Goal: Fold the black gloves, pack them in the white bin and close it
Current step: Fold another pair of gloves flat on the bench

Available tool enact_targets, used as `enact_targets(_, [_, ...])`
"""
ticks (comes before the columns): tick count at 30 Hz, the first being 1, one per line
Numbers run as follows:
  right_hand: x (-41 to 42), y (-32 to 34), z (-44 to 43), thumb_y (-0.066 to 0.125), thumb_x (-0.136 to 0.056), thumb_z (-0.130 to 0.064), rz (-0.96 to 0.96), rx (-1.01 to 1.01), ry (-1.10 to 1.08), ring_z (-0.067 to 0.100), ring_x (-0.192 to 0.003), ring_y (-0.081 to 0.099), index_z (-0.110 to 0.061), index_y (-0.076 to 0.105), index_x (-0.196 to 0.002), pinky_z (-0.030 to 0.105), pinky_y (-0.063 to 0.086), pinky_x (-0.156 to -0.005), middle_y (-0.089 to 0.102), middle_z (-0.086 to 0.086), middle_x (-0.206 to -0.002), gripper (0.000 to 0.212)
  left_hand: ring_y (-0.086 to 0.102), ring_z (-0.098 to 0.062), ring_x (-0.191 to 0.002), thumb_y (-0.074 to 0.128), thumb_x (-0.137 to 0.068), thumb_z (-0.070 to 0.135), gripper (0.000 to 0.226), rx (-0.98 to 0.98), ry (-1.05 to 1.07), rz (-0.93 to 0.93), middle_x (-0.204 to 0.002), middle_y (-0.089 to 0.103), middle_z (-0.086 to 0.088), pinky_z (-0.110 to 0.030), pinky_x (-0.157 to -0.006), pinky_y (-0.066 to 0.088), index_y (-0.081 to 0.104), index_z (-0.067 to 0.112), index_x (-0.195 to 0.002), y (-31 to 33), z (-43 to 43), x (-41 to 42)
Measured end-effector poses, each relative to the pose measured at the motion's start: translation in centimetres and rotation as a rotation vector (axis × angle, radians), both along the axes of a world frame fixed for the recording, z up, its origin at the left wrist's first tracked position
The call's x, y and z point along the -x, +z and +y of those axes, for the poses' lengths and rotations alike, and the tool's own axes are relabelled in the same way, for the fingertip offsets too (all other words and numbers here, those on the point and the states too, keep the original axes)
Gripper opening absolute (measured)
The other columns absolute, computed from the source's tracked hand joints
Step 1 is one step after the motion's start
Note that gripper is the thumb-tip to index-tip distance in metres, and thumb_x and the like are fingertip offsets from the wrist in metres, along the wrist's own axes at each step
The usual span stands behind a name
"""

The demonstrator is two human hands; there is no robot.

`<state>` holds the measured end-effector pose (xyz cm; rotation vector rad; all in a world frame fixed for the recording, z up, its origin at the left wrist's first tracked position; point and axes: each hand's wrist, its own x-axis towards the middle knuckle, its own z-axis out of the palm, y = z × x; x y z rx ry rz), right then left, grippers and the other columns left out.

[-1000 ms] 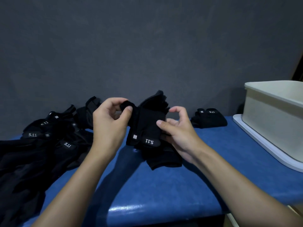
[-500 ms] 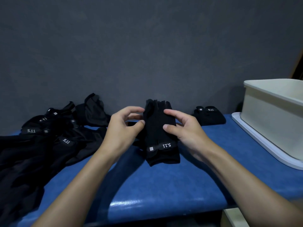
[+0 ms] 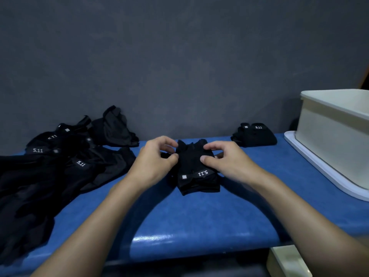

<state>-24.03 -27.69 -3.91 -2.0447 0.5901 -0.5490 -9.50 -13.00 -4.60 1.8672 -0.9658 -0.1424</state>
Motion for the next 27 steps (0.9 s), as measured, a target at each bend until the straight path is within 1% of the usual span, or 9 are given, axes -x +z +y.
enact_targets(2, [0.1,0.1,-0.1,0.071,-0.088,-0.028,-0.002,-0.005,-0.009,0.001,-0.079,0.057,-0.021,0.064,-0.122,0.014,0.041,-0.068,0.061,-0.013,-0.087,0.036,0.064,-0.004,-0.080,0.069,-0.089,0.020,0.016,-0.068,-0.011,-0.041,-0.099,0.067,0.011,-0.006,-0.066,0.040,0.067,0.033,-0.098,-0.2,0.1,0.0])
enact_targets(6, [0.5,-0.1,-0.5,0.072,-0.085,-0.035,0.061,0.014,-0.006,0.007,-0.086,0.059,-0.026,0.063,-0.122,0.021,0.043,-0.075,0.064,-0.003,-0.105,0.039,0.068,-0.006,-0.082,0.070,-0.089,0.025,0.014,-0.130,-0.064,-0.048,-0.102,0.067,0.010,-0.005,-0.067,0.043,0.069,0.036,-0.096,-0.3,0.3,-0.1])
enact_targets(8, [0.9,-0.2,-0.6,0.074,-0.083,-0.038,0.088,0.021,0.015,0.010,-0.090,0.059,-0.028,0.064,-0.121,0.025,0.044,-0.079,0.065,-0.001,-0.112,0.040,0.068,-0.006,-0.084,0.071,-0.088,0.030,0.014,-0.183,-0.098,-0.067,-0.104,0.067,0.011,-0.015,-0.079,0.050,0.070,0.035,-0.101,-0.5,0.4,0.0])
enact_targets(10, [1.2,0.0,-0.5,0.077,-0.082,-0.036,0.102,0.018,0.046,0.008,-0.086,0.060,-0.025,0.065,-0.119,0.025,0.045,-0.079,0.066,-0.002,-0.103,0.041,0.064,-0.005,-0.094,0.072,-0.086,0.035,0.020,-0.243,-0.105,-0.116,-0.109,0.065,0.012,-0.025,-0.088,0.051,0.070,0.035,-0.106,-0.7,0.5,0.1])
enact_targets(12, [1.3,0.0,-0.5,0.079,-0.080,-0.033,0.103,0.012,0.038,0.008,-0.080,0.062,-0.021,0.067,-0.116,0.025,0.047,-0.078,0.064,-0.005,-0.091,0.039,0.060,-0.004,-0.096,0.072,-0.085,0.038,0.024,-0.254,-0.108,-0.129,-0.113,0.060,0.012,-0.024,-0.084,0.048,0.069,0.035,-0.109,-0.7,0.5,0.2])
enact_targets(15, [1.4,-0.3,-0.5,0.080,-0.079,-0.033,0.112,0.004,0.014,0.008,-0.072,0.061,-0.020,0.070,-0.106,0.028,0.049,-0.076,0.067,-0.001,-0.091,0.031,0.058,-0.004,-0.096,0.073,-0.084,0.040,0.030,-0.257,-0.118,-0.126,-0.112,0.057,0.012,-0.018,-0.080,0.043,0.068,0.033,-0.113,-0.8,0.5,0.1])
enact_targets(18, [1.4,-0.7,-0.5,0.076,-0.082,-0.036,0.154,0.018,0.033,0.006,-0.062,0.057,-0.019,0.074,-0.084,0.030,0.049,-0.073,0.068,-0.004,-0.074,0.017,0.056,-0.007,-0.108,0.073,-0.081,0.049,0.037,-0.303,-0.130,-0.165,-0.112,0.055,0.016,-0.023,-0.093,0.044,0.067,0.034,-0.114,-1.1,0.5,0.0])
enact_targets(22, [1.4,-0.7,-0.7,0.073,-0.084,-0.043,0.114,0.020,0.003,0.007,-0.087,0.063,-0.027,0.072,-0.093,0.025,0.048,-0.080,0.068,-0.007,-0.097,0.018,0.050,-0.010,-0.119,0.051,-0.062,0.076,0.064,-0.358,-0.141,-0.215,-0.116,0.054,0.023,-0.041,-0.107,0.040,0.062,0.047,-0.118,-1.2,0.5,0.1])
enact_targets(27, [1.5,-0.6,-0.4,0.076,-0.083,-0.035,0.107,-0.025,0.021,0.006,-0.086,0.065,-0.025,0.071,-0.094,0.017,0.048,-0.079,0.072,-0.007,-0.091,0.016,0.042,-0.005,-0.126,0.058,-0.078,0.066,0.063,-0.389,-0.131,-0.285,-0.128,0.048,0.026,-0.044,-0.112,0.031,0.055,0.037,-0.134,-1.1,0.6,0.3])
